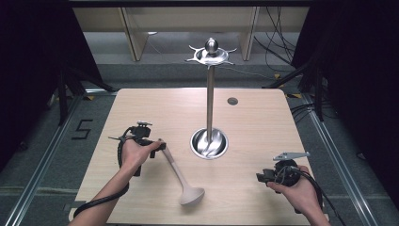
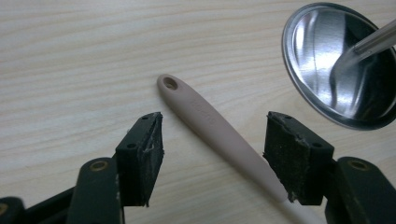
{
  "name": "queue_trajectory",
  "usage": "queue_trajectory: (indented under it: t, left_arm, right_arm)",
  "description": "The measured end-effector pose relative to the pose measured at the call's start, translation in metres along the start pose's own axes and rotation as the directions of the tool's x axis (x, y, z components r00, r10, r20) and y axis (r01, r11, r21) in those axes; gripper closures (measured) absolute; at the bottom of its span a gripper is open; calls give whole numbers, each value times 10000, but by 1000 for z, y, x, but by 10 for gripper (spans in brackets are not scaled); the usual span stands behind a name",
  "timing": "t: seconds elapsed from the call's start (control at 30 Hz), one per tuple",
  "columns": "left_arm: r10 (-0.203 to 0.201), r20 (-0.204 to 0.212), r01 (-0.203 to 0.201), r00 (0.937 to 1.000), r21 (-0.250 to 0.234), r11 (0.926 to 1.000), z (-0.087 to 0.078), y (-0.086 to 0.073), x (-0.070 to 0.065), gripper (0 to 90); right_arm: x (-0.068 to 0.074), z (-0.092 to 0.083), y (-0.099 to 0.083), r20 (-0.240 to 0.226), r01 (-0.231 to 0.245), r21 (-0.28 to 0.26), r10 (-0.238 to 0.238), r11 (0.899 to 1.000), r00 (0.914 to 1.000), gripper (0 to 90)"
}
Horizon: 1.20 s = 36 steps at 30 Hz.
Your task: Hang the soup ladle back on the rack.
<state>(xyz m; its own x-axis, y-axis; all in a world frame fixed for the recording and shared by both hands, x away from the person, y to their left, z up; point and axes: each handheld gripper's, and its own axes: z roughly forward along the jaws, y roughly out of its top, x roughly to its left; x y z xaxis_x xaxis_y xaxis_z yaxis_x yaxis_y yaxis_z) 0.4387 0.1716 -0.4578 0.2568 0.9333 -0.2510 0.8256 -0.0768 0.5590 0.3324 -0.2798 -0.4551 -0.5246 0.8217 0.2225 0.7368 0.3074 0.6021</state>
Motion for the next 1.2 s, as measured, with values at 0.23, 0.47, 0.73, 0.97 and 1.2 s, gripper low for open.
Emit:
queue_trajectory:
  t: [0.23,0.47,0.73,0.97,1.2]
  left_arm:
    - [-39,87,35,10000,417,9991,9,4,-10,379]
    - [3,-137,11,9999,1075,9942,21,6,-25,378]
    - [31,-460,38,9989,1488,9889,22,-2,-34,366]
    - [136,-431,-53,9990,1885,9821,27,-17,-42,372]
    - [860,-599,-707,9945,2230,9723,29,-22,-46,403]
  right_arm:
    - [0,2,2,-366,-347,152,352,9993,9987,600]
    - [-5,-1,-1,-41,73,21,-73,10000,10000,593]
    - [0,-4,-3,-141,-498,186,501,9986,9986,585]
    - [1,-1,-3,-223,-462,306,469,9985,9987,578]
    - [-1,0,-3,-212,-524,310,530,9981,9984,571]
